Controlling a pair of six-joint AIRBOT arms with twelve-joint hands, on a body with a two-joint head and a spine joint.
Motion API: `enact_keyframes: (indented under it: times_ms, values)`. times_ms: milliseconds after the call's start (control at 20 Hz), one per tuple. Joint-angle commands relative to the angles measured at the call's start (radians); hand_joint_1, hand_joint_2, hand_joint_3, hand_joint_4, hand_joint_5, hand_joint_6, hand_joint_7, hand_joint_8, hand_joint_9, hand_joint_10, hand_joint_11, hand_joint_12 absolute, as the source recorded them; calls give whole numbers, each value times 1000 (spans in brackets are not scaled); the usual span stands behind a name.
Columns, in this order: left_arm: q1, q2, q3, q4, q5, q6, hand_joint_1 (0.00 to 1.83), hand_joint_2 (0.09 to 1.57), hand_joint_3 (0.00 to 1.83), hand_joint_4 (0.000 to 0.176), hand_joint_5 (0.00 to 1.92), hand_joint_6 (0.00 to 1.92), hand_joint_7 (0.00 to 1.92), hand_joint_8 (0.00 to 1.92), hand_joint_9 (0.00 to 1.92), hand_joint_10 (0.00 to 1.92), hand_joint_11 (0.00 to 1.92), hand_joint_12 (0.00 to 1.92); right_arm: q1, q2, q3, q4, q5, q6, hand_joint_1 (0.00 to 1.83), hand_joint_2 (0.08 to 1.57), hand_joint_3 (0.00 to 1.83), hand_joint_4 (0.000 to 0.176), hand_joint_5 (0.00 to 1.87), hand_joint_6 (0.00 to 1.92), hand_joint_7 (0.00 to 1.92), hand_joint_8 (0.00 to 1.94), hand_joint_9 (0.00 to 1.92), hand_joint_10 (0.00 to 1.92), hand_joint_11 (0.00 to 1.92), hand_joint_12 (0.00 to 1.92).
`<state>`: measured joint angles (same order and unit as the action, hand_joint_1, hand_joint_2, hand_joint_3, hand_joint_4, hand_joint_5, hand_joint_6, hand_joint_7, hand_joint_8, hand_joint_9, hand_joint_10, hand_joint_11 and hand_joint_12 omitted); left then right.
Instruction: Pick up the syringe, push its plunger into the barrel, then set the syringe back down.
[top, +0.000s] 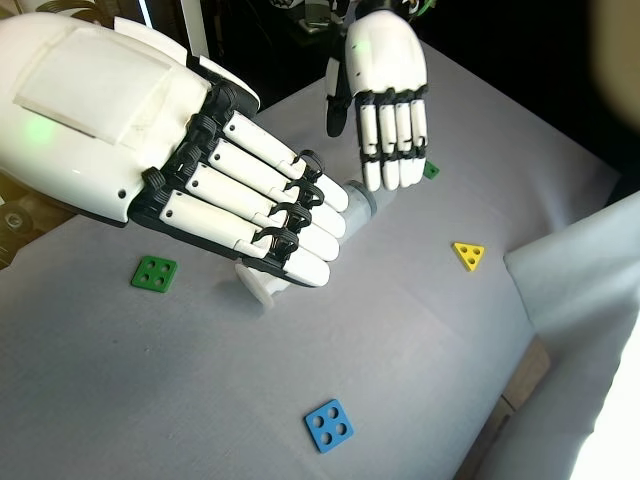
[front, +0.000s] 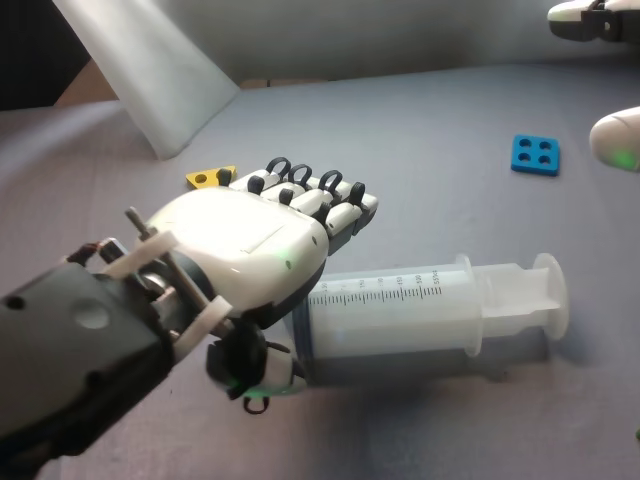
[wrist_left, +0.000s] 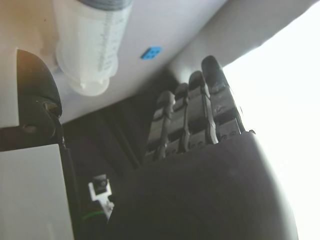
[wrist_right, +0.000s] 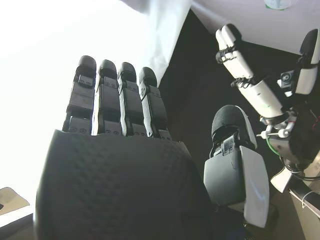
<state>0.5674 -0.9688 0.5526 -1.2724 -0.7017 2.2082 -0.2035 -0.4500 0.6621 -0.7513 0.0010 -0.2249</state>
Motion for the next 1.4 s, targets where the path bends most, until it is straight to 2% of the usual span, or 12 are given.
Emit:
enact_keyframes:
  times_ms: [0, 100, 200, 300, 450, 700, 900, 1050, 1350]
  values:
    - [-2, -18, 10, 60, -81, 4, 1149, 941, 0, 0, 67, 1, 40, 0, 76, 3, 0, 491, 15, 1, -3, 8, 80, 0, 0, 1175, 0, 0, 172, 2, 128, 3, 85, 7, 0, 212]
    - [7, -65, 28, 60, -117, 11, 1116, 945, 1, 0, 78, 3, 52, 3, 88, 5, 0, 472, 16, 2, -3, 8, 79, -1, 0, 1179, 1, 0, 166, 0, 117, 0, 77, 3, 0, 210]
    - [14, -101, 41, 57, -145, 20, 1114, 937, 0, 0, 109, 8, 75, 6, 110, 6, 0, 530, 16, 2, -3, 8, 78, -1, 0, 1174, 0, 0, 166, 0, 122, 1, 78, 2, 0, 185]
    - [21, -147, 57, 49, -173, 43, 1142, 941, 0, 0, 75, 1, 58, 3, 100, 4, 0, 494, 16, 3, -3, 8, 78, -2, 0, 1169, 0, 0, 177, 3, 133, 1, 95, 6, 0, 249]
    - [22, -192, 81, 18, -191, 69, 1129, 945, 0, 0, 79, 2, 51, 0, 88, 1, 0, 450, 16, 3, -3, 8, 78, -3, 0, 1175, 1, 0, 164, 0, 119, 0, 79, 0, 0, 202]
    - [35, -285, 154, -20, -225, 98, 1104, 957, 0, 0, 101, 4, 60, 2, 94, 1, 0, 470, 16, 3, -4, 8, 78, -3, 0, 1176, 0, 0, 184, 4, 146, 4, 108, 7, 0, 286]
    - [37, -338, 197, -38, -253, 107, 1106, 952, 0, 0, 111, 6, 70, 5, 103, 4, 0, 453, 16, 4, -5, 8, 78, -3, 0, 1182, 2, 0, 167, 0, 145, 1, 109, 4, 0, 272]
    - [38, -377, 233, -40, -263, 109, 1111, 932, 0, 0, 109, 3, 68, 2, 106, 3, 0, 461, 16, 4, -5, 8, 78, -3, 0, 1181, 0, 0, 194, 4, 174, 3, 137, 7, 0, 344]
    - [54, -423, 299, -36, -268, 108, 1100, 937, 0, 0, 127, 4, 91, 5, 122, 5, 0, 479, 16, 4, -6, 8, 78, -3, 0, 1182, 1, 0, 165, 1, 124, 0, 84, 1, 0, 235]
